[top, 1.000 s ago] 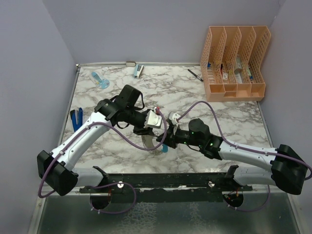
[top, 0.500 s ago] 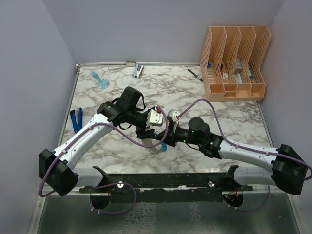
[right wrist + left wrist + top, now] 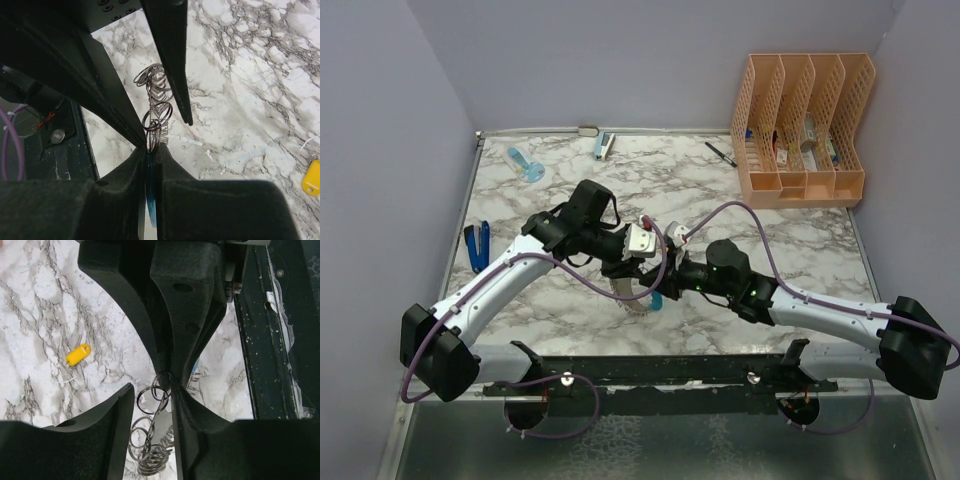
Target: Put the keys on the keyring
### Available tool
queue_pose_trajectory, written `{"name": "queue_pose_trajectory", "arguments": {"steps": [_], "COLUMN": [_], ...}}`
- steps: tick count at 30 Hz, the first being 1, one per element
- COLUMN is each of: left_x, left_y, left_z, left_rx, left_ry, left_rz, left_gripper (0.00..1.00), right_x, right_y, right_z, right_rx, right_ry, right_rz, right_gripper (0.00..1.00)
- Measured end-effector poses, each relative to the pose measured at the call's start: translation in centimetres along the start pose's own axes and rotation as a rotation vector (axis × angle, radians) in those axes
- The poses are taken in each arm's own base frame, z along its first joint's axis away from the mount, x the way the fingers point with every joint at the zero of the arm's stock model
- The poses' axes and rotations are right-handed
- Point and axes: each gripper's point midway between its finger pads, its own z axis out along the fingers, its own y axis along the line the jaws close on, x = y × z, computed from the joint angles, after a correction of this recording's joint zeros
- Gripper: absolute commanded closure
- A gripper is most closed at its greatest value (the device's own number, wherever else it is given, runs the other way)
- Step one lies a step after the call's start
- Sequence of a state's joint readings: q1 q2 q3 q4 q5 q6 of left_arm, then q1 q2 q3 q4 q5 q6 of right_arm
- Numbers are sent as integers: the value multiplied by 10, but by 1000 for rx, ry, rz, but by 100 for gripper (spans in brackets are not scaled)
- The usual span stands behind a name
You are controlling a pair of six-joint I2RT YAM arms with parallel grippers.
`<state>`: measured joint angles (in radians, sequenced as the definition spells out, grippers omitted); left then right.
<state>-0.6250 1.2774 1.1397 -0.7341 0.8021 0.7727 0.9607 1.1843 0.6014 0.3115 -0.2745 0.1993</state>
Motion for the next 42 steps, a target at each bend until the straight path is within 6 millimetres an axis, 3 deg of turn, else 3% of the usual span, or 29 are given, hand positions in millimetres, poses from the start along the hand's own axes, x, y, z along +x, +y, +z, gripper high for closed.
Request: {"name": "queue_pose_trajectory", "arguments": {"steps": [3,18,32,38,42], "left_x": [3,0,-13,-17,-15], "left_y": [-3,-3,0,-3,-4], "left_z": [2,4,6,7,7], "left_rx": [9,15,7,25,26], "left_ry": [4,-3,-48,-67,-60], "left_rz": [-8,47,95,99,92], "left_gripper": [81,82,97,95,87], "right_x": [2,-1,-10,-11,-8], "right_y": [-3,-7,-10,-8,-8], "right_z": [0,-11,-27,-38,-44], "right_rx": [19,67,119,118,121], "right_ry": [7,-11,-68,-114,-128], "right_rz": [10,44,67,54,40], "right_gripper": [99,99,99,99,99]}}
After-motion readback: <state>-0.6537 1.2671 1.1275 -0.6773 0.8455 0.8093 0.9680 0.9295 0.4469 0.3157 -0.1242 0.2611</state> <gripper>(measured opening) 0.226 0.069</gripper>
